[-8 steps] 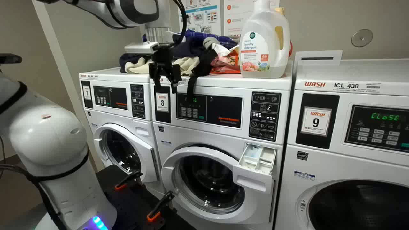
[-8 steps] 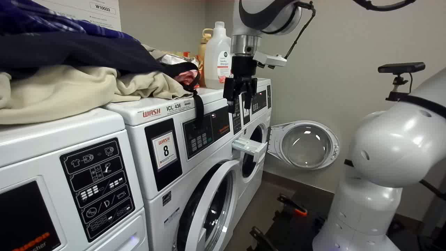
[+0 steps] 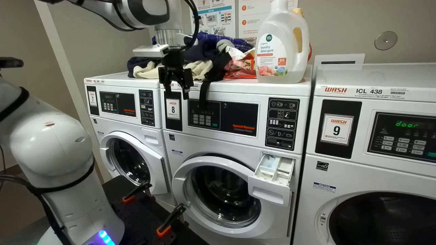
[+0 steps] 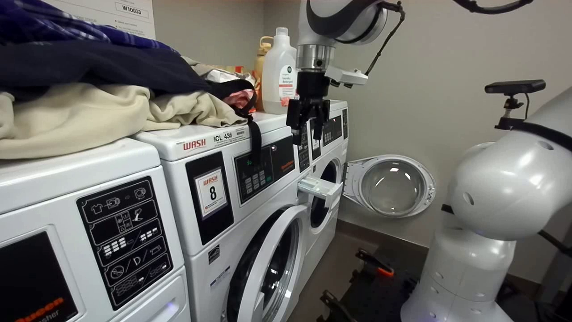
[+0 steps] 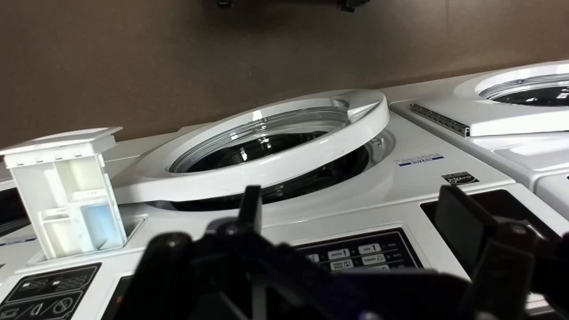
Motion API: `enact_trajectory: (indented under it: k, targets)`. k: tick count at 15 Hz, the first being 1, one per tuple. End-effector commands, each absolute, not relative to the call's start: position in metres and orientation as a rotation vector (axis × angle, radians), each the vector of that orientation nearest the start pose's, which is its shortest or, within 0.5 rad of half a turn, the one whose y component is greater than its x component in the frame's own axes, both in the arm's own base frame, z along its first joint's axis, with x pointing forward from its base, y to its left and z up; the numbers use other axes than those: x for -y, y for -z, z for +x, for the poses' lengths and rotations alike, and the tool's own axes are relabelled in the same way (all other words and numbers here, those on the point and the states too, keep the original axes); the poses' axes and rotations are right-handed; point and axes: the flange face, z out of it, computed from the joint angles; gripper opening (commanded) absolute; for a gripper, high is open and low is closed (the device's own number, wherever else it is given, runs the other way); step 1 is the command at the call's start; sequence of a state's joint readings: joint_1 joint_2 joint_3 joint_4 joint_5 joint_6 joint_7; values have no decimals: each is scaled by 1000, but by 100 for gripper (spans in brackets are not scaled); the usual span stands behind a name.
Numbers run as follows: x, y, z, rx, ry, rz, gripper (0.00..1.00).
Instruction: Move the blue checkered shirt to the right
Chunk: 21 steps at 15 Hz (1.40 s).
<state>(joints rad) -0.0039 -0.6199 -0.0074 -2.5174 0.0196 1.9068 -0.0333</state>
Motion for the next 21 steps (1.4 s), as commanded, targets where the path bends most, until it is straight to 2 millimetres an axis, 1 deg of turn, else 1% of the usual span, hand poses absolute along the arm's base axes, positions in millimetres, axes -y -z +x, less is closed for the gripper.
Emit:
enact_trajectory:
  k: [1,5,6,8,10,12,16,18,20,21]
  targets:
    - [3,-487,363,26,14,-3119,100]
    - [3,-487,363,26,14,-3119,100]
    - [2,-490,368,47,24,-3126,100]
    - [-10,-500,384,139,56,-3133,100]
    - [-35,-518,403,295,105,-3135,100]
    - [-66,-543,422,466,163,-3132,100]
    - [-131,-601,462,750,343,-3073,100]
    - [-159,-633,479,840,462,-3028,100]
    - [-184,-660,497,897,601,-2968,100]
    - [-193,-670,505,911,672,-2936,100]
